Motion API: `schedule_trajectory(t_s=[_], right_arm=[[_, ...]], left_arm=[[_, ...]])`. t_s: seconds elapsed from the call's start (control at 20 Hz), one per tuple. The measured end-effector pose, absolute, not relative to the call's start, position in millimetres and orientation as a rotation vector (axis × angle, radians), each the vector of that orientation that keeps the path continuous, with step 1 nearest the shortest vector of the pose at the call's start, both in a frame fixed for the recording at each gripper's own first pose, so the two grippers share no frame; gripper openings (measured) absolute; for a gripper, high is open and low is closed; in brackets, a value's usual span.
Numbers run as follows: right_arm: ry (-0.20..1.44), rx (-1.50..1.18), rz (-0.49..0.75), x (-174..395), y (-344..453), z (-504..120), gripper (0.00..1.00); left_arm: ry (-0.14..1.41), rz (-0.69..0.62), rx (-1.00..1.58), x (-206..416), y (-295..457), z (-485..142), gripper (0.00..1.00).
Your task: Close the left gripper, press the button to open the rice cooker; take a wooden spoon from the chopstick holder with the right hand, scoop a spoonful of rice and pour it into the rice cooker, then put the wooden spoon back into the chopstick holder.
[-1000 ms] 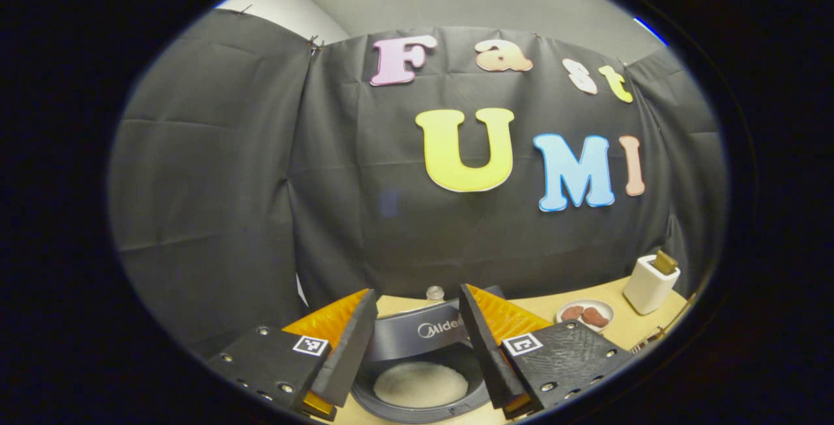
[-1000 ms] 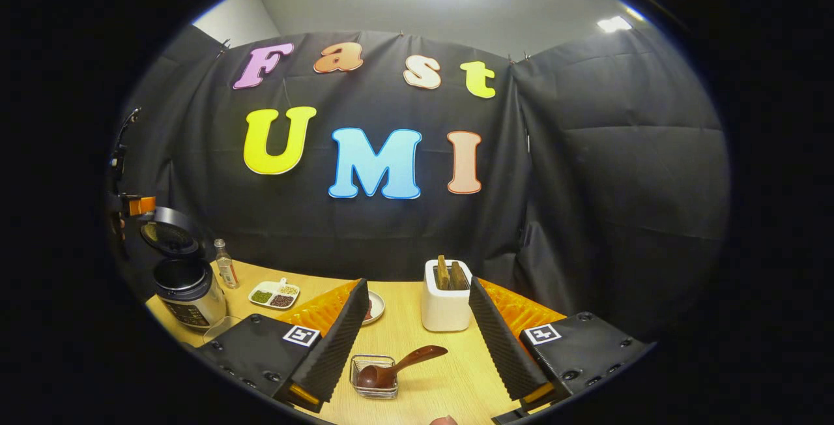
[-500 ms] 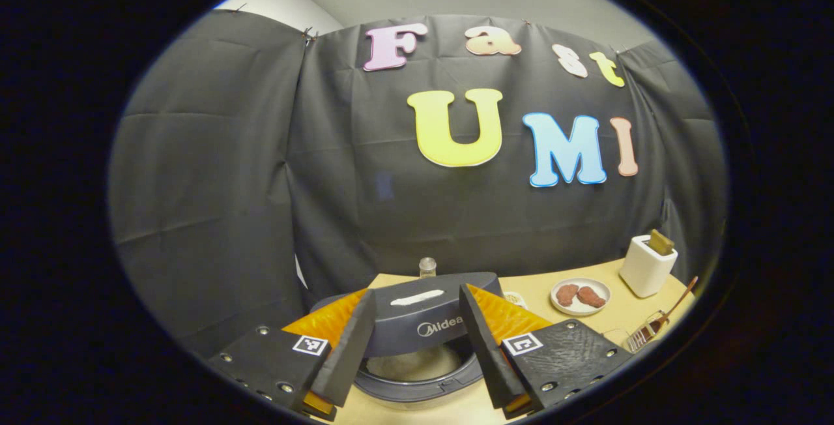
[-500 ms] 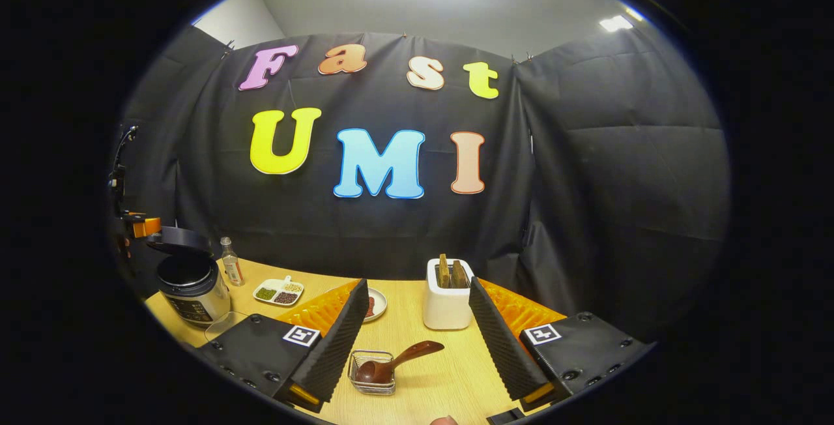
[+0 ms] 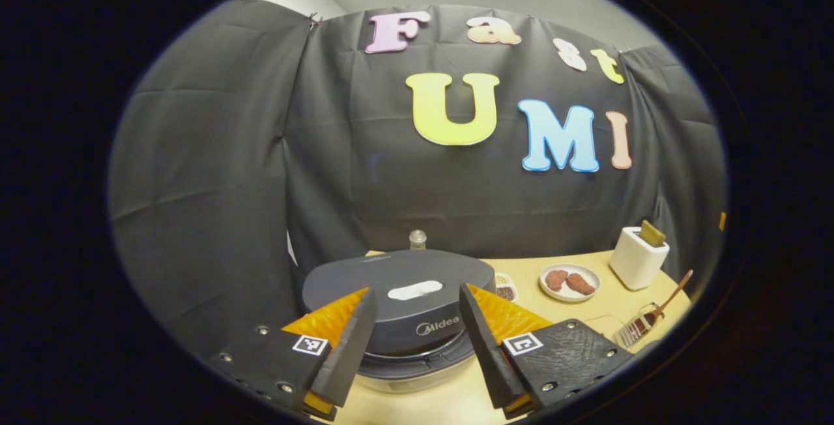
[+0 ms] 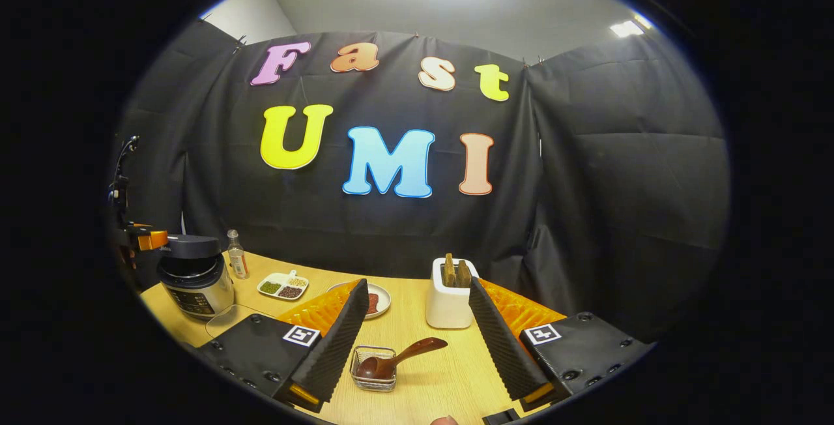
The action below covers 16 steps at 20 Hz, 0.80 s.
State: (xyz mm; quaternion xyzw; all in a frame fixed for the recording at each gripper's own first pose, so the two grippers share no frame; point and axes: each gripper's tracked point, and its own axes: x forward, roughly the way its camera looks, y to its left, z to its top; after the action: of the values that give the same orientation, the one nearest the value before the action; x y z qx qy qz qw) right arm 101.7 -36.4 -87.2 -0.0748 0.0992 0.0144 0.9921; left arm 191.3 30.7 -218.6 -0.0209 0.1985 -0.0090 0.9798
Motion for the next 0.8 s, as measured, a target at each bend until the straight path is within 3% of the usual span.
schedule_trajectory(t_s=[0.15,0.2,0.25,0.8], right_arm=[[0.196,-0.159,0.036,100.8,-34.1,-86.0,0.97],[0.196,-0.159,0.038,100.3,-33.2,-85.3,0.92],[0.196,-0.157,0.039,99.8,-33.2,-85.2,0.96],[0.206,-0.159,0.032,99.6,-39.2,-87.7,0.97]], left_arm=[[0.424,-0.023,-0.032,185.0,26.0,-234.1,0.83],[0.431,-0.024,-0.030,183.0,25.3,-238.3,0.84],[0.437,-0.024,-0.028,181.8,25.1,-242.3,0.82],[0.476,-0.013,-0.013,173.7,21.6,-267.6,0.82]])
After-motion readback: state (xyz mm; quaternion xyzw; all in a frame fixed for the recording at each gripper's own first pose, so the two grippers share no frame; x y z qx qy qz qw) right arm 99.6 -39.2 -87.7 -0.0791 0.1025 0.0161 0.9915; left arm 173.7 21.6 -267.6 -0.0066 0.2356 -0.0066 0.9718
